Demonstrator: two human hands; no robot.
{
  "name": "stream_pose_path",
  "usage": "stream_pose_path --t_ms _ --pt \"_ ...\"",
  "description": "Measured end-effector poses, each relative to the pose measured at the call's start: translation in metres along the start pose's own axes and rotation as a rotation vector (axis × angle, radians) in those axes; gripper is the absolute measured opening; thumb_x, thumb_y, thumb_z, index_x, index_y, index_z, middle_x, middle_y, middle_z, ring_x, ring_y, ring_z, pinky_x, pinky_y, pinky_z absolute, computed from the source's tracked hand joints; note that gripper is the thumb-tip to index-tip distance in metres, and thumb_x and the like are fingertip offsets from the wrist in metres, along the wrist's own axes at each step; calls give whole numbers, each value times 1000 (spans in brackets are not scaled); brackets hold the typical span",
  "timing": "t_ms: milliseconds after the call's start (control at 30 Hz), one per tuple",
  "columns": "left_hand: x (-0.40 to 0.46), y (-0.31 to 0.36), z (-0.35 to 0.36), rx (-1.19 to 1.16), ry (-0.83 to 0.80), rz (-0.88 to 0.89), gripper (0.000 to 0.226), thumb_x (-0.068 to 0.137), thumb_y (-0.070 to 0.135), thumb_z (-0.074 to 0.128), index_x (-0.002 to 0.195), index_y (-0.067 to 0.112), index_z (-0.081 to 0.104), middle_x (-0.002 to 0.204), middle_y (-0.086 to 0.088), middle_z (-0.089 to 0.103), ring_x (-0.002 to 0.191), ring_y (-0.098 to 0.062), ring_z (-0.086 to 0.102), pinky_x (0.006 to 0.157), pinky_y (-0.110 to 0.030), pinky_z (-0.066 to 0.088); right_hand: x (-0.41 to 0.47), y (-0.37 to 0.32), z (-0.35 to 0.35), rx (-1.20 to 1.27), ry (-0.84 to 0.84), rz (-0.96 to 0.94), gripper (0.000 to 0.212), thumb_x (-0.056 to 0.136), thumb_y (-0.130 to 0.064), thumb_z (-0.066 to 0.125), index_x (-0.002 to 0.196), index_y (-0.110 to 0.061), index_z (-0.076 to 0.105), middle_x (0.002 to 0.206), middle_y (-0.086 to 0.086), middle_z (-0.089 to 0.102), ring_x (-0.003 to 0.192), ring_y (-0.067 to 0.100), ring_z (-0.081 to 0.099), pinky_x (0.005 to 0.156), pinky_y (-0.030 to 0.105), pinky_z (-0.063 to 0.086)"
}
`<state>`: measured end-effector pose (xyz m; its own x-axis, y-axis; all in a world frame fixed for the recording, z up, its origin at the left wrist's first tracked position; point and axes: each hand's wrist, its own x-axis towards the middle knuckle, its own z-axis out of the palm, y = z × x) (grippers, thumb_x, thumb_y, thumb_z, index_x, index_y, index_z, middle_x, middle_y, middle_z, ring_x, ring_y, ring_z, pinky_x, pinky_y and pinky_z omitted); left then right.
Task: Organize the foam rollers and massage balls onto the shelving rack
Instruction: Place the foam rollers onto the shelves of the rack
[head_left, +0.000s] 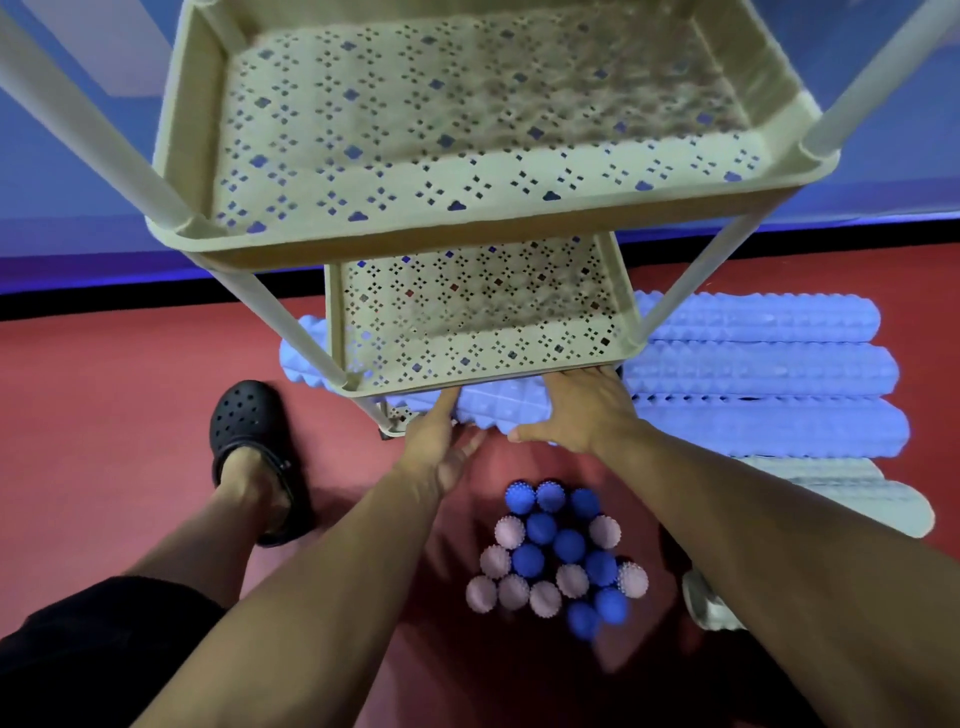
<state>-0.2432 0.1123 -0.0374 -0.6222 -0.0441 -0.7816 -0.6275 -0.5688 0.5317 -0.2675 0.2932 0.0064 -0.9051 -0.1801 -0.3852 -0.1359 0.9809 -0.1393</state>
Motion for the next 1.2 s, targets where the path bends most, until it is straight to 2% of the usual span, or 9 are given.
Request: stream_pose_path --t_ms 100,200,367,467,700,833,1000,1133,1200 --pt "14 3 5 -23 33 8 8 98 29 58 96 22 62 59 11 64 67 -11 59 82 -42 54 4 -1 1 35 18 -13 116 57 -86 68 150 -26 34 159 3 34 147 26 27 121 42 18" --pt "22 1 1 7 47 43 10 97 24 54 94 20 62 64 6 63 71 -17 56 85 -47 54 -7 10 8 111 68 -26 116 58 -83 69 153 -27 31 161 2 26 149 27 18 122 43 16" --pt "28 3 -12 3 92 130 16 93 23 56 109 22 61 84 3 65 77 -17 57 80 -47 56 -33 44 21 204 212 4 76 71 -72 71 131 -28 60 117 -1 47 114 23 45 100 42 44" --pt "33 6 -11 -1 98 157 22 93 26 54 112 22 63 89 2 64 80 -18 56 72 -41 59 -33 49 23 332 245 144 67 72 -70 72 125 -31 62 112 -2 42 108 24 49 93 40 51" --pt "44 5 0 -179 123 178 30 98 19 54 125 10 60 99 -3 68 96 -26 64 76 -47 61 -19 55 22 497 166 149 85 65 -64 82 135 -28 50 147 -8 28 131 20 37 108 43 43" --pt "40 -6 9 -197 82 134 15 102 22 51 108 18 64 110 -5 70 102 -26 66 86 -51 58 -17 57 22 549 104 144 109 65 -54 87 153 -26 30 158 -17 10 139 14 37 112 36 41" --pt "48 -21 3 -238 85 73 28 103 24 53 127 12 58 126 -11 66 116 -30 64 77 -45 62 -16 62 21 524 85 155 102 67 -51 87 150 -19 38 158 -14 10 139 14 39 109 32 42" --pt "39 -40 13 7 -62 -21 52 104 32 49 151 21 29 142 -5 49 117 -26 64 78 -46 62 -18 64 18 483 59 148 91 70 -51 86 145 -20 43 158 -18 7 137 11 40 107 31 42" --pt "33 -51 16 277 -102 -9 65 103 41 47 157 30 11 139 0 44 92 -10 73 85 -43 59 -19 63 17 477 68 137 94 70 -50 86 148 -25 40 159 -18 5 137 13 40 108 36 44"
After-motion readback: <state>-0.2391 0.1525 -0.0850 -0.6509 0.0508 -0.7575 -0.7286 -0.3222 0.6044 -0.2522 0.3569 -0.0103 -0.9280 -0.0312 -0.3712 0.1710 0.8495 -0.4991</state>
